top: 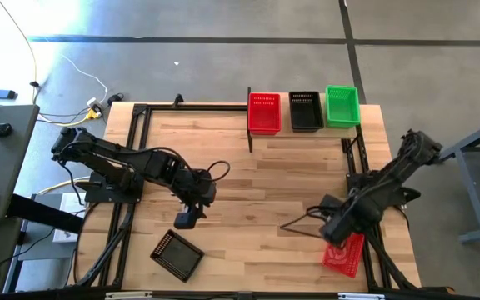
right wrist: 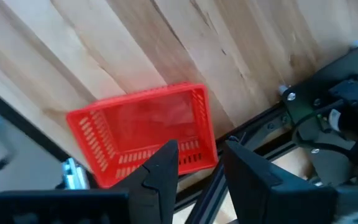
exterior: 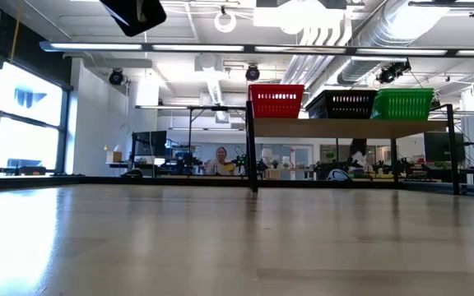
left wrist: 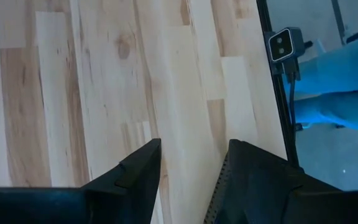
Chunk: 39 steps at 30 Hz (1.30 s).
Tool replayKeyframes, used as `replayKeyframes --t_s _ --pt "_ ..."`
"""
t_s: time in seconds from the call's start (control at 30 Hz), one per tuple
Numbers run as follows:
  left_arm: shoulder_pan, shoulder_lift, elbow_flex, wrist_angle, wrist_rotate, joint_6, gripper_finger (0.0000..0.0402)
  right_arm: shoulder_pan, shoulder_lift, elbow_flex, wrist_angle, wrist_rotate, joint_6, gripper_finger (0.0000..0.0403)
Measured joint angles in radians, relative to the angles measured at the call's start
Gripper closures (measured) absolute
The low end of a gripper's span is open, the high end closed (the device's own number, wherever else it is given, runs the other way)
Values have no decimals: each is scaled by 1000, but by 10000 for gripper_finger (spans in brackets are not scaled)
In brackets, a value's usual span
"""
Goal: Stack baskets on shelf by color
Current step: Stack the red basket on top of the other red baskets on the shelf
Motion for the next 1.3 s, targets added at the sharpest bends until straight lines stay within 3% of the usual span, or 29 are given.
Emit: replayKeyframes --t_s 0.43,0.9,1.3 --pt "2 0 0 12 -19 -29 225 115 11 -6 -52 72 -16 290" --pt "2 0 0 12 -109 -108 225 137 -250 -397 307 10 8 290" --pt "2 0 0 12 -116 -126 225 134 -273 -608 523 -36 26 290"
